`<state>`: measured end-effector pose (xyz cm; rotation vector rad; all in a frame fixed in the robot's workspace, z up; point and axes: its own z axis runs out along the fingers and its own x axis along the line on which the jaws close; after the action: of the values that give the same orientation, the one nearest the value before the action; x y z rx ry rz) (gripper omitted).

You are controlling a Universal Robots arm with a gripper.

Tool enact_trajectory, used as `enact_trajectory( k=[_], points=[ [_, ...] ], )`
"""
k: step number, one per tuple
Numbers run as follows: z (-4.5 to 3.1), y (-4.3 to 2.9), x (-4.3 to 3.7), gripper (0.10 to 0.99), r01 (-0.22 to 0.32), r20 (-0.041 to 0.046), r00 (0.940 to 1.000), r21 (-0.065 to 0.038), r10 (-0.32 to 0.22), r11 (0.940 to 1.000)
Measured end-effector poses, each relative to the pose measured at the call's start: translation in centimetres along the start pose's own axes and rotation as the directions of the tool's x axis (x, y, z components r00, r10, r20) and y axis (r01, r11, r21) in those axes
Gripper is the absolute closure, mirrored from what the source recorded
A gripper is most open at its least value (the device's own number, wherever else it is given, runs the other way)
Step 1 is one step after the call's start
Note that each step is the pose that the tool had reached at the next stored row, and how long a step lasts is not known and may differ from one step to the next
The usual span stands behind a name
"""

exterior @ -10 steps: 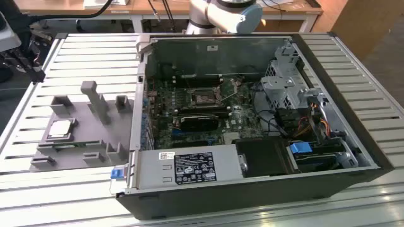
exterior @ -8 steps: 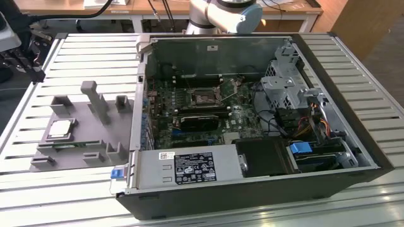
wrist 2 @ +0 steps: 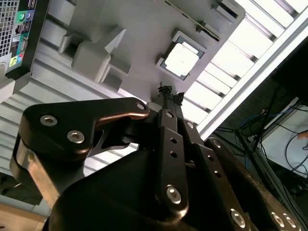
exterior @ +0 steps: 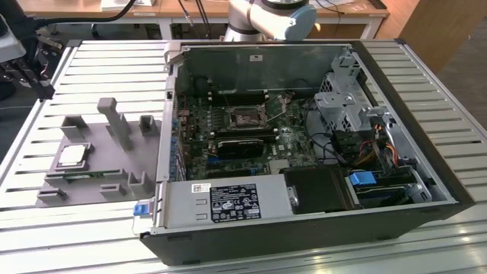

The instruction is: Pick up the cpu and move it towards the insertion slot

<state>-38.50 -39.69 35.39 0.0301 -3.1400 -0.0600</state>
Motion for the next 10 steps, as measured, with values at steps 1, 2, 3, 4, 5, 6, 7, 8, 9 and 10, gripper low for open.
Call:
enact_trajectory(
  k=[1, 2, 3, 4, 5, 6, 7, 8, 9, 10],
  points=[
    [0.04, 0.00, 0.00, 0.984, 0.000, 0.0002, 1.0000, 0.000, 0.000, 1.0000],
    [0.11, -0.01, 0.01, 0.984, 0.000, 0.0007, 1.0000, 0.000, 0.000, 1.0000],
    [0.20, -0.01, 0.01, 0.984, 0.000, 0.0013, 1.0000, 0.000, 0.000, 1.0000],
    [0.28, -0.01, 0.01, 0.984, 0.000, 0.0014, 1.0000, 0.000, 0.000, 1.0000],
    [0.39, -0.01, 0.02, 0.984, 0.000, 0.0018, 1.0000, 0.000, 0.000, 1.0000],
    [0.49, -0.02, 0.02, 0.984, 0.000, 0.0021, 1.0000, 0.000, 0.000, 1.0000],
    [0.60, -0.02, 0.03, 0.984, 0.000, 0.0022, 1.0000, 0.000, 0.000, 1.0000],
    [0.69, -0.03, 0.04, 0.984, 0.000, 0.0022, 1.0000, 0.000, 0.000, 1.0000],
    [0.81, -0.03, 0.05, 0.984, 0.000, 0.0023, 1.0000, 0.000, 0.000, 1.0000],
    [0.93, -0.04, 0.06, 0.984, 0.000, 0.0023, 1.0000, 0.000, 0.000, 1.0000]
  ],
)
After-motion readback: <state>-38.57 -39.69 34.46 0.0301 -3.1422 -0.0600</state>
